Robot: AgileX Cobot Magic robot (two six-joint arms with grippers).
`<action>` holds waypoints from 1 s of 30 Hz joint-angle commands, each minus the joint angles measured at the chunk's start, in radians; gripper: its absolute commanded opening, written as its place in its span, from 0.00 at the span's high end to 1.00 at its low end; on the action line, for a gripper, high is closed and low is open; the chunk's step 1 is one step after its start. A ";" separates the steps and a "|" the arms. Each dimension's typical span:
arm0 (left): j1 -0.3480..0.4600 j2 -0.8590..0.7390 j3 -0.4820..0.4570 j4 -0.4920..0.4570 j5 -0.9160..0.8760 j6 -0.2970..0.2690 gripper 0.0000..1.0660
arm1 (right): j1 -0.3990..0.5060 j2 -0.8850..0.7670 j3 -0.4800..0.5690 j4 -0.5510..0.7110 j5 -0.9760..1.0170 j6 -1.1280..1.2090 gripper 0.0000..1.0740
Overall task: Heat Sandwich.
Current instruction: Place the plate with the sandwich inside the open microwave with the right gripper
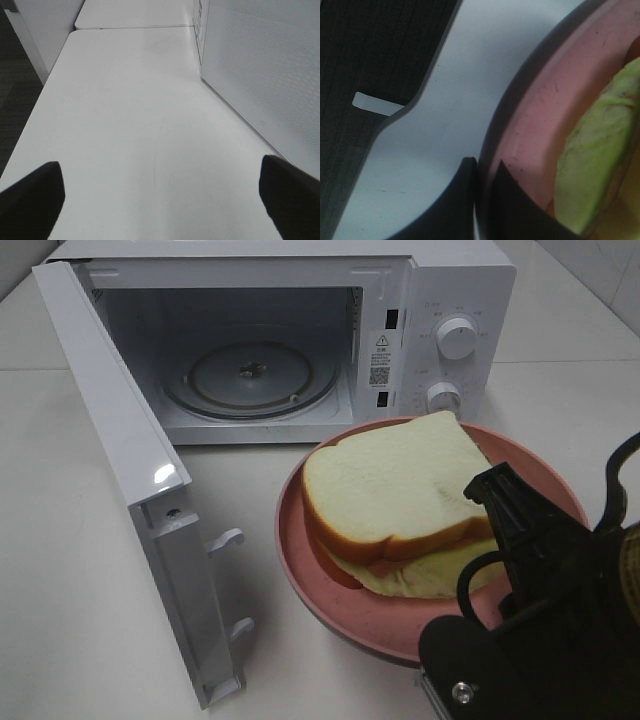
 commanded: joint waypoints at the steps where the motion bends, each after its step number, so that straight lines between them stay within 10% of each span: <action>1: 0.000 0.001 0.003 -0.006 -0.004 0.001 0.01 | 0.000 -0.009 0.003 -0.021 -0.043 -0.064 0.97; 10: 0.000 0.001 0.003 -0.006 -0.004 0.001 0.01 | -0.025 -0.009 0.003 -0.015 -0.090 -0.181 0.97; 30: 0.000 0.001 0.003 -0.006 -0.004 0.001 0.01 | -0.458 -0.005 0.003 0.207 -0.256 -0.782 0.97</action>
